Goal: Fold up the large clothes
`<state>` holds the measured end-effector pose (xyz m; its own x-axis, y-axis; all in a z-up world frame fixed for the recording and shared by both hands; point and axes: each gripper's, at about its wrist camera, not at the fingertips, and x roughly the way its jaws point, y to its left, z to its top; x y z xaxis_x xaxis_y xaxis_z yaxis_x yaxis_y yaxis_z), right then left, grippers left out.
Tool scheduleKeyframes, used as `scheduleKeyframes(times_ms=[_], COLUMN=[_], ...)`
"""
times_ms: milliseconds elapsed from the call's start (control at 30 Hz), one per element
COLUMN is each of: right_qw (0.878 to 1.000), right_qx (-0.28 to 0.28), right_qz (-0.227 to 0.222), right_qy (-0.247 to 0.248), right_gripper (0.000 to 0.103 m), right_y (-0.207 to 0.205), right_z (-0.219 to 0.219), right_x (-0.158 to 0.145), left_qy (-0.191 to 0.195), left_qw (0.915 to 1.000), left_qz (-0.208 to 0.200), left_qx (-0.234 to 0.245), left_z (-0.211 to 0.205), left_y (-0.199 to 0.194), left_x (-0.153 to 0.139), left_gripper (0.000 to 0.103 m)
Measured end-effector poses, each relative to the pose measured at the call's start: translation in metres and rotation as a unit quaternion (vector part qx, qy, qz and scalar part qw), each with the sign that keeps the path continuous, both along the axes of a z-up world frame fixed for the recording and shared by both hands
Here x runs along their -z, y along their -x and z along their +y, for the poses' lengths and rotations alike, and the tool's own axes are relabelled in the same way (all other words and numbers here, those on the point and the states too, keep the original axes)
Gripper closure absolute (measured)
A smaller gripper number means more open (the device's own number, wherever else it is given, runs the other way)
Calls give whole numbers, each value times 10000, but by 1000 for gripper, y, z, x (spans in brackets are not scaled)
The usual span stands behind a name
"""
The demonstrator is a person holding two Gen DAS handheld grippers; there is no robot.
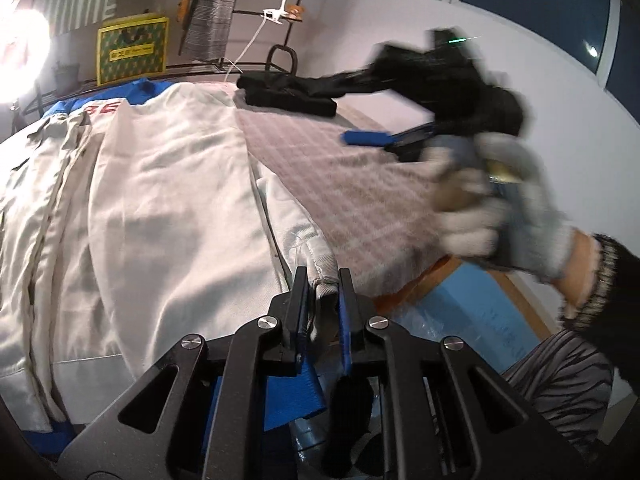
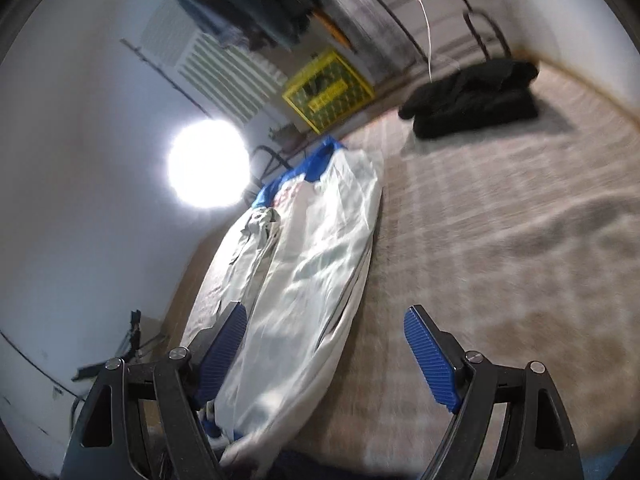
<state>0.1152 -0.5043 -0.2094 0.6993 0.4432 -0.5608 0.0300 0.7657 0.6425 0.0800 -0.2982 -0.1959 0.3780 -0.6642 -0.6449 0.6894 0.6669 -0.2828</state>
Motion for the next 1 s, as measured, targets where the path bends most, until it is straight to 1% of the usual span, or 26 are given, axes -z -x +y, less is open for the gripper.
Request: scheduleKeyframes(times_ms=[100, 167, 233, 267, 333, 367, 467, 533, 567, 600, 667, 733, 800, 933, 1000], right_qw=[9996, 9990, 9982, 9979, 9973, 9971, 9958, 9947, 9940, 9932, 9913, 9886, 9832, 9668, 9549], right_qx=[108, 190, 229, 258, 247, 222, 154, 212, 265, 301, 350, 326, 265, 16, -153], right_qz=[224, 292, 344, 414, 580, 656, 874, 1006, 1061, 1108, 1150, 1090, 1011, 790, 708], right_qy=[-95, -291, -430, -437, -371, -324, -209, -98, 38, 189, 544, 985, 1498, 2432, 2880], right_gripper=[20, 23, 29, 30, 38, 39, 53, 76, 82, 91, 94, 96, 97, 97, 98], right_y=[-44, -73, -94, -106, -128, -136, -158, -166, -169, -171, -175, -176, -179, -187, -192], right_z=[-4, -4, -3, -1, 8, 12, 24, 29, 31, 34, 40, 53, 71, 120, 148], right_x=[19, 28, 36, 40, 52, 55, 67, 70, 69, 67, 56, 41, 24, -6, -15], left_qy=[164, 290, 392, 425, 510, 536, 640, 695, 734, 778, 873, 987, 1115, 1315, 1379], left_qw=[9997, 9992, 9985, 9982, 9973, 9971, 9959, 9952, 9948, 9941, 9924, 9901, 9867, 9798, 9759], left_qz=[62, 111, 164, 189, 252, 272, 343, 357, 372, 402, 498, 628, 777, 1030, 1147], left_qx=[-139, -246, -351, -387, -464, -458, -534, -582, -607, -641, -704, -781, -891, -1102, -1240], left_z=[8, 14, 19, 22, 27, 29, 33, 37, 39, 43, 51, 61, 76, 104, 118], left_y=[2, 3, 2, 1, -1, -2, -5, -4, -5, -5, -6, -9, -10, -11, -10], left_x=[-4, -5, -5, -4, -4, -4, -3, -3, -3, -2, -1, 2, 4, 10, 14], left_gripper=[92, 92, 92, 92, 93, 93, 93, 93, 93, 93, 93, 93, 93, 94, 94])
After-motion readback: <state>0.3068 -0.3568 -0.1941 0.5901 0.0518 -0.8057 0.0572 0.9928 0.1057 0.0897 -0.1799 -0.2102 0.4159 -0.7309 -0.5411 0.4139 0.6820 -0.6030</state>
